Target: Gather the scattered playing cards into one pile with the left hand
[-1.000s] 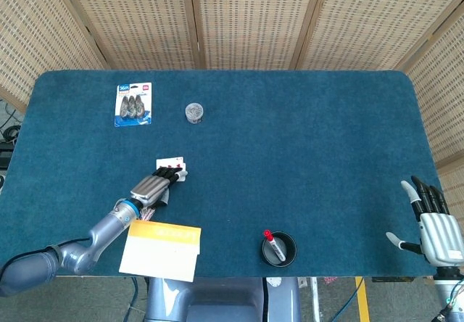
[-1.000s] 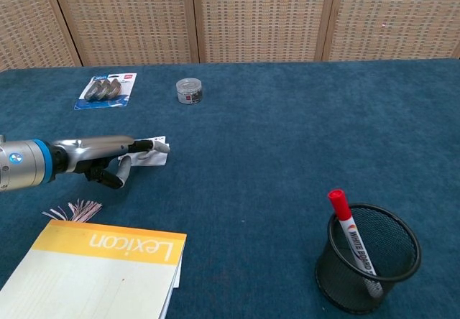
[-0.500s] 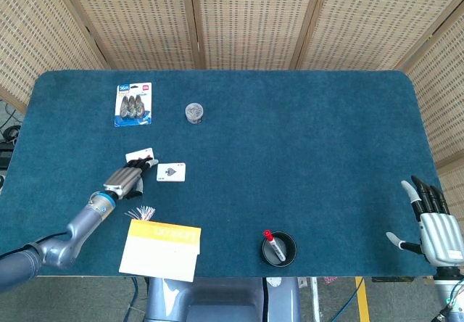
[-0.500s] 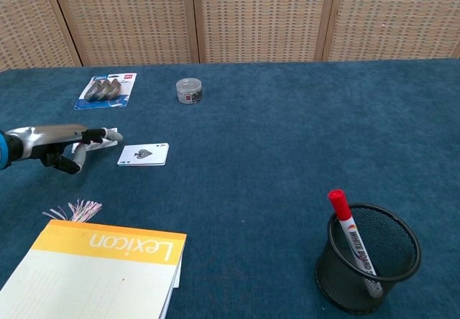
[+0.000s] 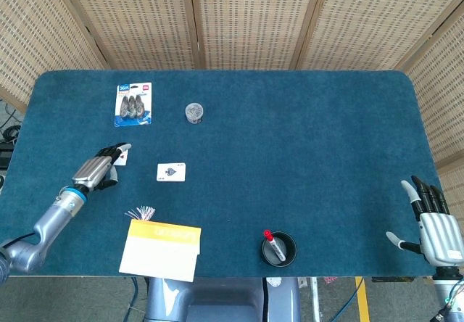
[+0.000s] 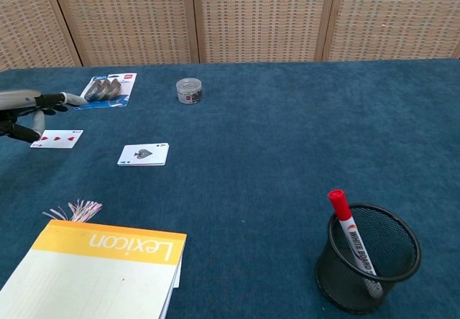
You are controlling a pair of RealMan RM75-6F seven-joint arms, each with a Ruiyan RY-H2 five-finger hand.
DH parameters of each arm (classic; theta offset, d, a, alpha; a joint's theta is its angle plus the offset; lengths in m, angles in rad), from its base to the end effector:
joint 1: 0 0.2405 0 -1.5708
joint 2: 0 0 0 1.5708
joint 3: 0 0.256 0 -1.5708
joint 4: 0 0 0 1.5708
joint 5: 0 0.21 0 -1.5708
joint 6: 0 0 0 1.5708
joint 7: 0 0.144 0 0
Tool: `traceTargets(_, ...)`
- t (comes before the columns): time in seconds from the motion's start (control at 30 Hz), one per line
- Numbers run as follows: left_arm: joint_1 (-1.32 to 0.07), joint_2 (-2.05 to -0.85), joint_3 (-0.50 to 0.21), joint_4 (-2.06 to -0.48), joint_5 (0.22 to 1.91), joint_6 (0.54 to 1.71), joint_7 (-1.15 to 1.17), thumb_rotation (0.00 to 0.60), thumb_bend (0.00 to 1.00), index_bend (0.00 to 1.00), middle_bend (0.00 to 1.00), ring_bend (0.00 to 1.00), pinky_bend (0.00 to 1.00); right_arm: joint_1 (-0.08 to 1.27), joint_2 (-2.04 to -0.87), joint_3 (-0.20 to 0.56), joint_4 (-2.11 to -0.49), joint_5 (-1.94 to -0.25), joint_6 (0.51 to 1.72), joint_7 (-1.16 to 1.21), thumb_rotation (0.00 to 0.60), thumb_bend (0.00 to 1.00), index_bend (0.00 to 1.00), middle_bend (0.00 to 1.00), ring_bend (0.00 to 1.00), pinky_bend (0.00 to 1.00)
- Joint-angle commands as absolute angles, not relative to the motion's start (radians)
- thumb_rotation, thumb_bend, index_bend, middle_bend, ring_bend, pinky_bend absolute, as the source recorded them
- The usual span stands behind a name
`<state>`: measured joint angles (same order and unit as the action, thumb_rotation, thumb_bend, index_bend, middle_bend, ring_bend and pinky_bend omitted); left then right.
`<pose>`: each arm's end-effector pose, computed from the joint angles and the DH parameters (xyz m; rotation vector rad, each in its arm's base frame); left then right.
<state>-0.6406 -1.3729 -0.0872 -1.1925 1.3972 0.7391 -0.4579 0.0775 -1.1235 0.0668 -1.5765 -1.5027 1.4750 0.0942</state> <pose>-0.2774 0.3568 0.0439 -1.7309 -1.3749 -0.8387 -0.3177 -0.1828 0.1621 1.3521 -0.9500 0.9578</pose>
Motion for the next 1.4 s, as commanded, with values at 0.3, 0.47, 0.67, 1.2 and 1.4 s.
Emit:
traceTargets(0.3,-0.700,-1.390,-0.029,-1.364,1.506,0.716,-0.416,0.600,1.00,0.00,0.00,0.00,0.00,0.078,-1.120,0.066,-1.576,-1.503,1.473,0.107,0.600,0.16,0.00,0.00,0.00,0.00)
traceTargets(0.47,-0.738,-1.454,-0.042,-1.362,1.454,0.658,-0.331,0.600,1.00,0.00,0.00,0.00,0.00,0.079,-1.117,0.065,-1.574,-1.503,1.468,0.116,0.600,0.16,0.00,0.00,0.00,0.00)
traceTargets(0.67,-0.767,-1.508,-0.059,-1.325,1.380,0.609,-0.264,0.600,1.00,0.00,0.00,0.00,0.00,0.080,-1.114,0.064,-1.575,-1.502,1.463,0.122,0.600,0.16,0.00,0.00,0.00,0.00)
traceTargets(1.2,-0.839,-1.572,-0.121,-1.114,1.158,0.496,-0.156,0.600,1.00,0.02,0.00,0.00,0.00,0.080,-1.116,0.063,-1.574,-1.505,1.466,0.117,0.600,0.16,0.00,0.00,0.00,0.00)
traceTargets(1.4,-0.849,-1.577,-0.140,-1.069,1.107,0.489,-0.143,0.600,1.00,0.02,0.00,0.00,0.00,0.080,-1.116,0.064,-1.575,-1.503,1.466,0.116,0.600,0.16,0.00,0.00,0.00,0.00)
